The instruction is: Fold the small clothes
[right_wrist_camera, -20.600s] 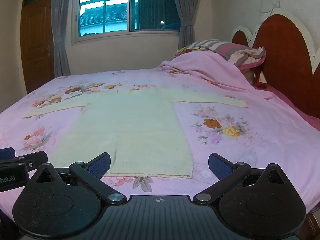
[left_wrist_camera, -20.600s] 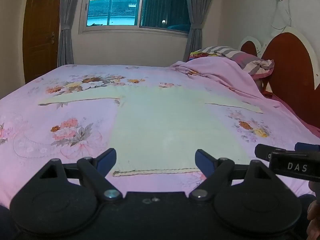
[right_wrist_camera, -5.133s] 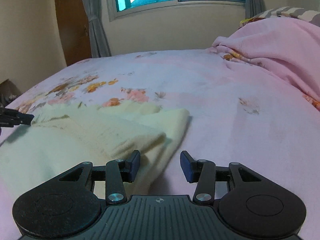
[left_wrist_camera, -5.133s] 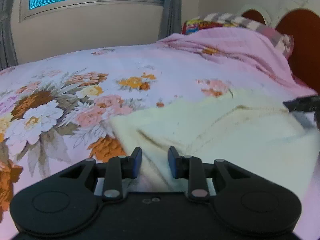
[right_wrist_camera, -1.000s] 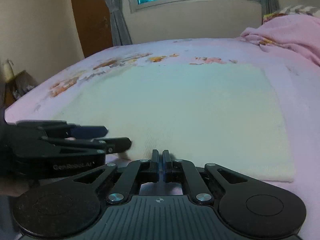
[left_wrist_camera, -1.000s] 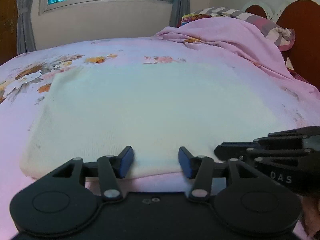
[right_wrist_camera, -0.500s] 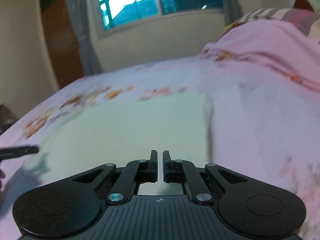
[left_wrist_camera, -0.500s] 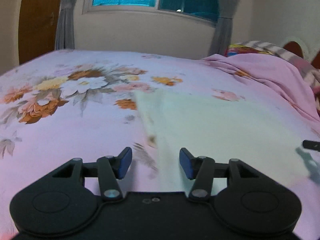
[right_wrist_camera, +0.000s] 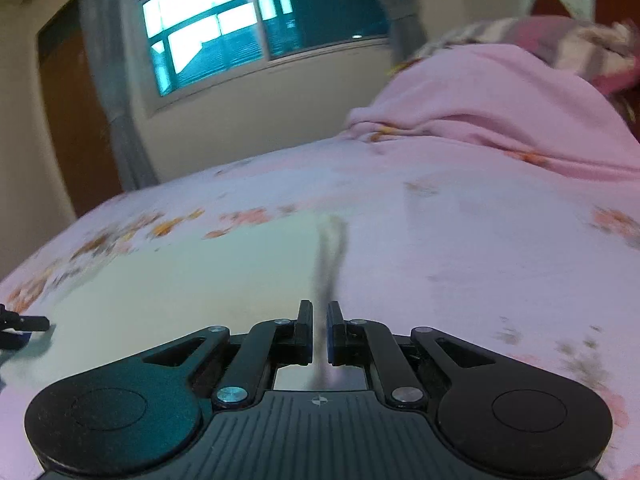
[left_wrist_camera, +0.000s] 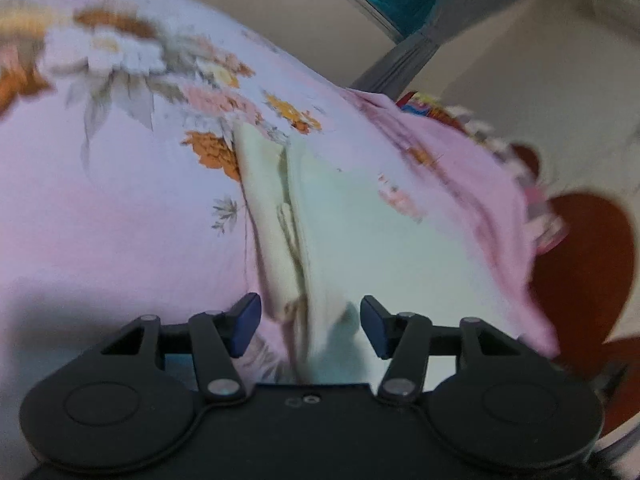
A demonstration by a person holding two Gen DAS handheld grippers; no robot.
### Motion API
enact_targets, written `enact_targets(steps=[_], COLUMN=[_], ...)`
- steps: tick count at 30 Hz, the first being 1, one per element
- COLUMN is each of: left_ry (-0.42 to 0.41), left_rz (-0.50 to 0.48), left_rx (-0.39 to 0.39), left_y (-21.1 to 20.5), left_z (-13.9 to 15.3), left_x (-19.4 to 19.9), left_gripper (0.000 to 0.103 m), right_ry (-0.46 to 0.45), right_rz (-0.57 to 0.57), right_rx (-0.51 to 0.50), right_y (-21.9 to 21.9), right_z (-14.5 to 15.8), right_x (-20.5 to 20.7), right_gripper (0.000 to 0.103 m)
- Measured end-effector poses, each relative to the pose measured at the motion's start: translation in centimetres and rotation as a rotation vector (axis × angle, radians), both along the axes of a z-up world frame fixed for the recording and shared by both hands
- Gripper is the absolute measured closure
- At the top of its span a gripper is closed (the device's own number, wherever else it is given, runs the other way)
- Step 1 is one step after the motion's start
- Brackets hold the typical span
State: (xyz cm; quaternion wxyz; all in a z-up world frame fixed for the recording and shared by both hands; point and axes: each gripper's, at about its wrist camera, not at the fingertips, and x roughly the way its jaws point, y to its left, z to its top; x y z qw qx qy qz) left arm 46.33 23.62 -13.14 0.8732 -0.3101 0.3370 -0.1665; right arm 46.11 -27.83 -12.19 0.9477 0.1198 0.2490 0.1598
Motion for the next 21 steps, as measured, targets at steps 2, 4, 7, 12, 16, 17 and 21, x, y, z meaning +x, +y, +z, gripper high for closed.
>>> enact_targets(steps=[2,4,7,12,16,17,21], left_ry=[0.003,0.006,0.004,0.001,0.008,0.007,-0.009], left_rz=[-0.013,-0.025,-0.04,-0.011,0.018,0.02,0.005], left_rx=[-0.109,-0.179,-0.129,-0.02,-0.002,0.01,0.044], left_y=[1.3,1.8,0.9,-0.3,-0.7,-1.1,-3.1], left_z=[-0.8,-1.5,-1.6,-1.6,-0.8,-0.3,3.3], left_x=[1.2,2.3,3.4,3.7,3.7,3.7,4.4], left_gripper=[0.048,0.049,0.056,0.08,0.09,0.091,0.091], right_ry=[0.0,0.006,0.012,0.123,0.106,0.093,0.045], right_rz=[-0.022,-0.03,-0.098,-0.282,-0.328,-0.338,-0.349], right_rx=[-0.001,-0.002,-0.029,-0.195,-0.092,-0.085,-0.044], right_y=[-1.4,-2.6,-5.1,-7.5,-9.6,-10.0,-12.0], right_z=[0.0,0.1,0.2,-1.4,-1.2,-1.0,-0.2], right_x=[-0.6,-0.9,-1.1,0.9,0.0,-0.4,-2.0], right_gripper=[0.098,0.097,0.086,0.031,0.031,0.03,0.028])
